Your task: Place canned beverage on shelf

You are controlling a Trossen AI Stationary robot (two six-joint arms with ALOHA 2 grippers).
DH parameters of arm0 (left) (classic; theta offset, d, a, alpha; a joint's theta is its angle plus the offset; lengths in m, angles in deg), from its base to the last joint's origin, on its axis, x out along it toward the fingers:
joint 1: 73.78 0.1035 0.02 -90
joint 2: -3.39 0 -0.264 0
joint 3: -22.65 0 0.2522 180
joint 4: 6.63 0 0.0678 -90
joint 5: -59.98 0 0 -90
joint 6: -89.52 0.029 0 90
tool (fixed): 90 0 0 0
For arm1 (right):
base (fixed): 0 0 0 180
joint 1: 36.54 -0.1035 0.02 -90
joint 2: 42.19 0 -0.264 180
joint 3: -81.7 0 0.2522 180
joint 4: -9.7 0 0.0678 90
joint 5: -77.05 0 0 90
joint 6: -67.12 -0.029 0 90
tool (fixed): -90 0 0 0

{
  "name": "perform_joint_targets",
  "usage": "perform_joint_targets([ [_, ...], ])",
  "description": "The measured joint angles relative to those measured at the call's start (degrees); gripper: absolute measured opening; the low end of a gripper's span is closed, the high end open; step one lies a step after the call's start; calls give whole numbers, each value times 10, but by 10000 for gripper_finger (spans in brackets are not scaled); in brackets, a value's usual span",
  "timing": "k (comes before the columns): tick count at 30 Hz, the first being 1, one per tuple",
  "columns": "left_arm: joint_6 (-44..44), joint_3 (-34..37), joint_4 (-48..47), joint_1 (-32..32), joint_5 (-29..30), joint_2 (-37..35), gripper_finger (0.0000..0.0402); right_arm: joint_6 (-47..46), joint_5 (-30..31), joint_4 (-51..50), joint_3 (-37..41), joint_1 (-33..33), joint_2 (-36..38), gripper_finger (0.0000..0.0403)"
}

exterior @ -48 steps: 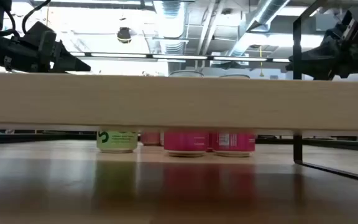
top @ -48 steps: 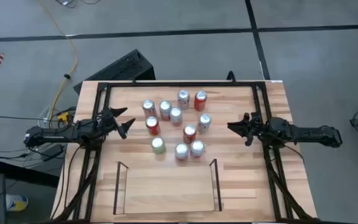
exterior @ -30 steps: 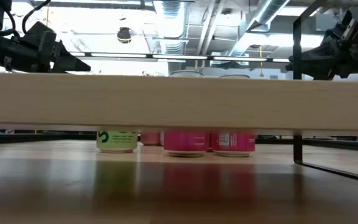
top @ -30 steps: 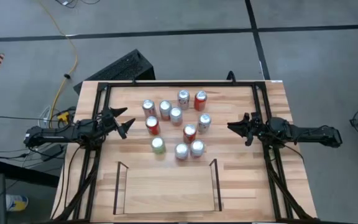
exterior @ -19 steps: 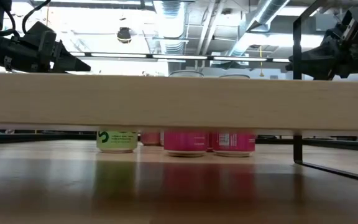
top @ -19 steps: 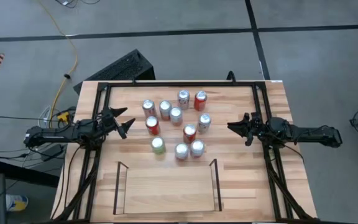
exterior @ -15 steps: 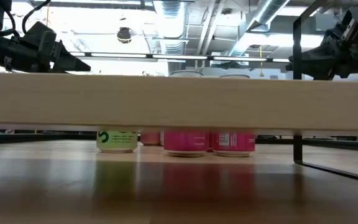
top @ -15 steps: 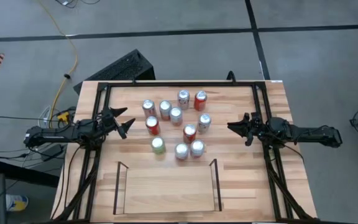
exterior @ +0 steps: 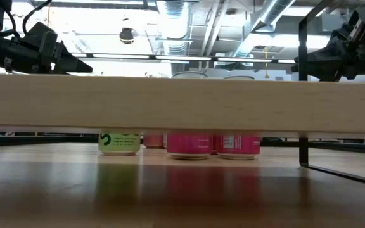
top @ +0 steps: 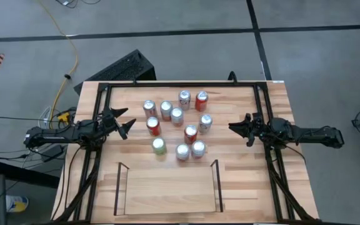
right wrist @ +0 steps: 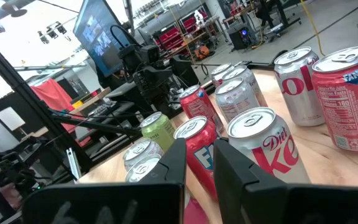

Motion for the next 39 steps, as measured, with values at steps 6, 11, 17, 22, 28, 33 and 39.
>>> perform_joint_targets([
  [6, 0, 0, 0, 0, 0, 0, 363, 0, 0, 0, 0, 0, 0, 63],
  [11, -15, 1, 22, 2, 2, 0, 363, 0, 0, 0, 0, 0, 0, 63],
  [17, -14, 1, 21, 2, -8, 0, 363, 0, 0, 0, 0, 0, 0, 63],
  [22, -91, 1, 21, 2, -8, 0, 363, 1, 0, 0, 0, 0, 0, 63],
  [28, -160, 0, 10, 2, -9, 0, 363, 18, 1, 10, 0, 1, 0, 63],
  [33, -197, 0, 9, 3, -8, 0, 363, 18, 1, 11, 0, 1, 0, 63],
  [39, -277, 0, 27, 3, -6, 0, 363, -29, 1, 13, 0, 1, 0, 63],
])
